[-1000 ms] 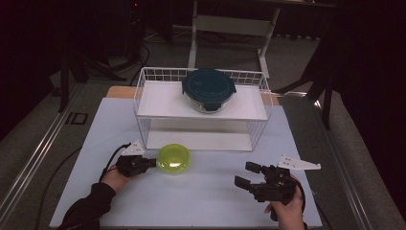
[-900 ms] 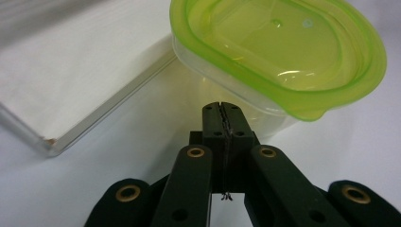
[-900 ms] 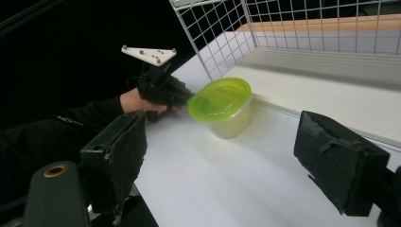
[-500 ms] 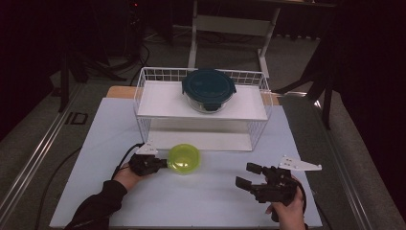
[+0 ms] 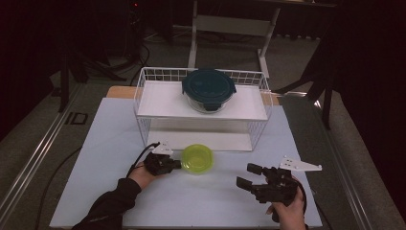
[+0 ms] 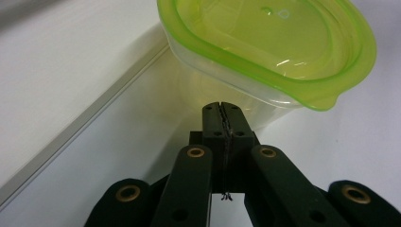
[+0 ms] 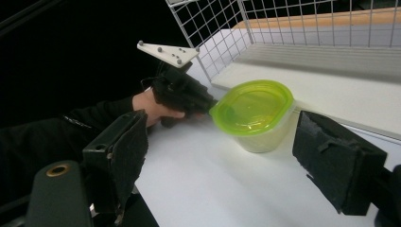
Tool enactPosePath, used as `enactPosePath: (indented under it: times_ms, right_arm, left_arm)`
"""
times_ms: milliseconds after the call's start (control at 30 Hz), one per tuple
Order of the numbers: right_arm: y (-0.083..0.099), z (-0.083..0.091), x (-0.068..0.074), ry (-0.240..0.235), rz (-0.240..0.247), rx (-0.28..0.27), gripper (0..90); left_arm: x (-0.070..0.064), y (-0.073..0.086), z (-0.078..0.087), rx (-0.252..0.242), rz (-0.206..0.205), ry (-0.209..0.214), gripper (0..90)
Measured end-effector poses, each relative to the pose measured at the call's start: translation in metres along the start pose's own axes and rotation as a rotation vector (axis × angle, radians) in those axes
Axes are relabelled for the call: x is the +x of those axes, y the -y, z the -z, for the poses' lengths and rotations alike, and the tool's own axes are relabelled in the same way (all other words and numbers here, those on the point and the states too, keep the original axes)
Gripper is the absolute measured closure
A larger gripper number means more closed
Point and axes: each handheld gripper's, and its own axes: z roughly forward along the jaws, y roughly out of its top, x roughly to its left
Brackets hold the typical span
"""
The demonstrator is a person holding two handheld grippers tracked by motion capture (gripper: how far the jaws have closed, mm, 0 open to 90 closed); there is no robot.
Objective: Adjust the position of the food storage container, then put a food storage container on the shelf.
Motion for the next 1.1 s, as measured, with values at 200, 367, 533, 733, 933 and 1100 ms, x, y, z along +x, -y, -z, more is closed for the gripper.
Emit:
enactPosePath:
  times_ms: [200,367,533,733,933,1100]
  right_arm:
    - [0.000,-0.001,-0.001,0.003,0.000,0.001,18.3]
    - [0.001,-0.001,-0.001,0.003,0.000,0.002,18.3]
    - [0.002,-0.001,-0.002,0.006,-0.002,0.005,18.3]
    - [0.002,-0.001,-0.002,0.012,0.003,0.009,18.3]
    - [0.004,-0.004,-0.003,0.021,0.006,0.019,18.3]
    - [0.003,-0.006,-0.004,0.029,0.039,0.026,18.4]
  left_arm:
    - [-0.001,-0.006,-0.008,0.002,0.002,0.009,89.3]
    - [-0.002,-0.009,-0.013,-0.010,0.014,0.019,89.3]
    - [0.000,-0.008,-0.011,-0.009,0.024,0.010,89.2]
    - [0.005,-0.004,0.011,-0.062,0.030,-0.010,85.5]
    - [0.008,-0.003,0.038,-0.086,0.121,0.002,67.9]
    - [0.003,-0.006,0.059,-0.130,0.171,0.014,42.5]
